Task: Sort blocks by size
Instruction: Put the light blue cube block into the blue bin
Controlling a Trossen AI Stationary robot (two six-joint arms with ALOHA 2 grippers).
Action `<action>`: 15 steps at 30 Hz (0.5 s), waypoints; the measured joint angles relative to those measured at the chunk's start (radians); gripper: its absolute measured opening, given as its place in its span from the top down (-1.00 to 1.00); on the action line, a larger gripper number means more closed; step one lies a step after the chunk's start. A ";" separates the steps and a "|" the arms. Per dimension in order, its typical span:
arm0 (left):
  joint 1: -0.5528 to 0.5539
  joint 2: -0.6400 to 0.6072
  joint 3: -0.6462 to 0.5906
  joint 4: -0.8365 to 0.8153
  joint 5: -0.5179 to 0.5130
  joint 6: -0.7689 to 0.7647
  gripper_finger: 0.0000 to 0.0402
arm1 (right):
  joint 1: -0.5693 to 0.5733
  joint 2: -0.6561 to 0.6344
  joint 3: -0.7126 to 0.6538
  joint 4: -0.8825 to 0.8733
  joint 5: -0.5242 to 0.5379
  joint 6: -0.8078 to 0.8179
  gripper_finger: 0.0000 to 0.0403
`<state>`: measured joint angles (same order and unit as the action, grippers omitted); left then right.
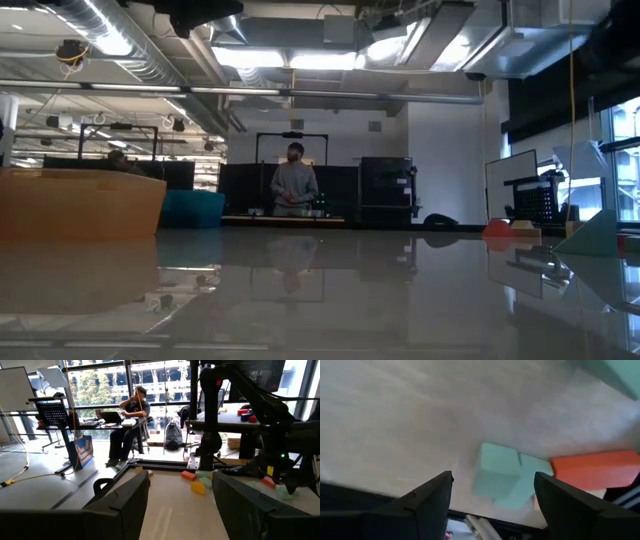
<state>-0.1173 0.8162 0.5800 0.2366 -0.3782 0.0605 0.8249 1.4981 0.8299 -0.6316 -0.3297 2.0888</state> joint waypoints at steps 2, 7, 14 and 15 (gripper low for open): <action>-0.005 0.000 0.000 -0.014 0.000 0.000 -0.02 | -0.001 0.031 0.000 0.008 -0.050 0.001 -0.39; -0.007 0.000 0.000 -0.035 0.000 0.026 -0.02 | -0.004 0.070 0.000 0.070 -0.083 0.001 -0.39; -0.007 0.000 0.000 -0.035 0.000 0.035 -0.02 | -0.016 0.090 0.000 0.091 -0.083 -0.002 -0.18; -0.007 0.000 0.000 -0.037 0.000 0.035 -0.02 | -0.016 0.090 0.000 0.090 -0.083 -0.003 -0.12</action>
<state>-0.1246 0.8162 0.5800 0.2001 -0.3782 0.0956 0.8085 1.5883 0.8295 -0.5419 -0.4125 2.0859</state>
